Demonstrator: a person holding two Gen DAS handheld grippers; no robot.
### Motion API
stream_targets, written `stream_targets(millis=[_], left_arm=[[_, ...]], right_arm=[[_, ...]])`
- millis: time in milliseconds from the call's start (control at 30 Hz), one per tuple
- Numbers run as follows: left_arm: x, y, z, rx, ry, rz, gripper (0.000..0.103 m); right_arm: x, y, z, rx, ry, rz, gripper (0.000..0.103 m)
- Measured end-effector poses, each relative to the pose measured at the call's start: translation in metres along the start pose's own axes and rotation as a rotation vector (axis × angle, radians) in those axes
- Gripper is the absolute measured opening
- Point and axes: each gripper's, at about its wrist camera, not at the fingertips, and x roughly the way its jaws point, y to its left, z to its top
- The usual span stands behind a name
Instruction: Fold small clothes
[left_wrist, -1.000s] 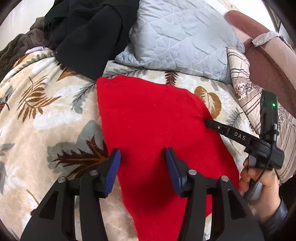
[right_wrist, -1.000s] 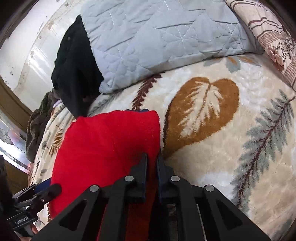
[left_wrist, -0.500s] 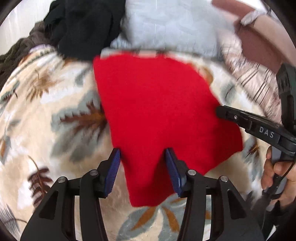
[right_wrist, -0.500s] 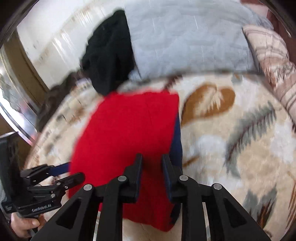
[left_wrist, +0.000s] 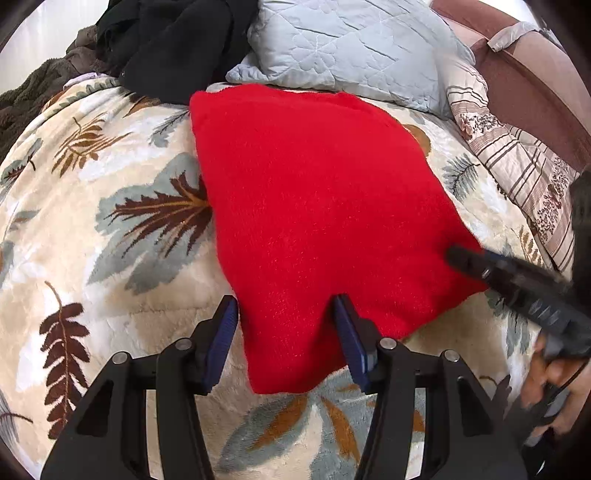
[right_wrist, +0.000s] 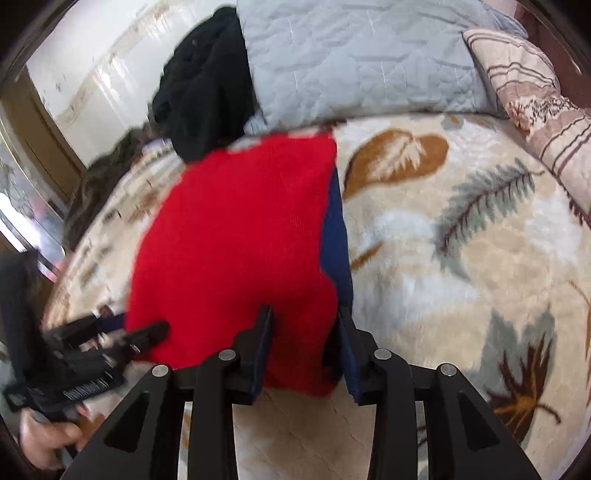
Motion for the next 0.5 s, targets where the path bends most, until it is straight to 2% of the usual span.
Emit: stream_targets(millis=[33, 100, 233, 267, 333, 367, 400, 500], left_arm=[[0.000, 0.000, 0.000, 0.001, 0.001, 0.000, 0.054], [0.000, -0.002, -0.001, 0.008, -0.001, 0.007, 0.054], [-0.006, 0.003, 0.001, -0.006, -0.002, -0.020, 0.054], [-0.008, 0.006, 0.002, -0.018, -0.002, -0.031, 0.058], [-0.013, 0.014, 0.005, -0.055, -0.009, -0.051, 0.069], [-0.014, 0.018, 0.007, -0.075, -0.013, -0.058, 0.076], [-0.016, 0.024, 0.011, -0.105, -0.014, -0.068, 0.077], [-0.015, 0.036, 0.021, -0.173, -0.003, -0.093, 0.077]], right_arm=[[0.005, 0.000, -0.004, -0.012, -0.003, -0.016, 0.036], [0.009, -0.002, -0.005, -0.014, 0.001, -0.027, 0.044], [0.004, -0.012, 0.001, 0.044, 0.012, 0.016, 0.044], [0.000, -0.012, 0.002, 0.044, 0.000, 0.020, 0.045], [-0.007, -0.014, 0.007, 0.050, -0.025, 0.047, 0.055], [-0.009, -0.015, 0.009, 0.055, -0.031, 0.057, 0.065], [-0.011, -0.017, 0.014, 0.066, -0.039, 0.075, 0.069], [-0.009, -0.023, 0.027, 0.101, -0.045, 0.112, 0.069]])
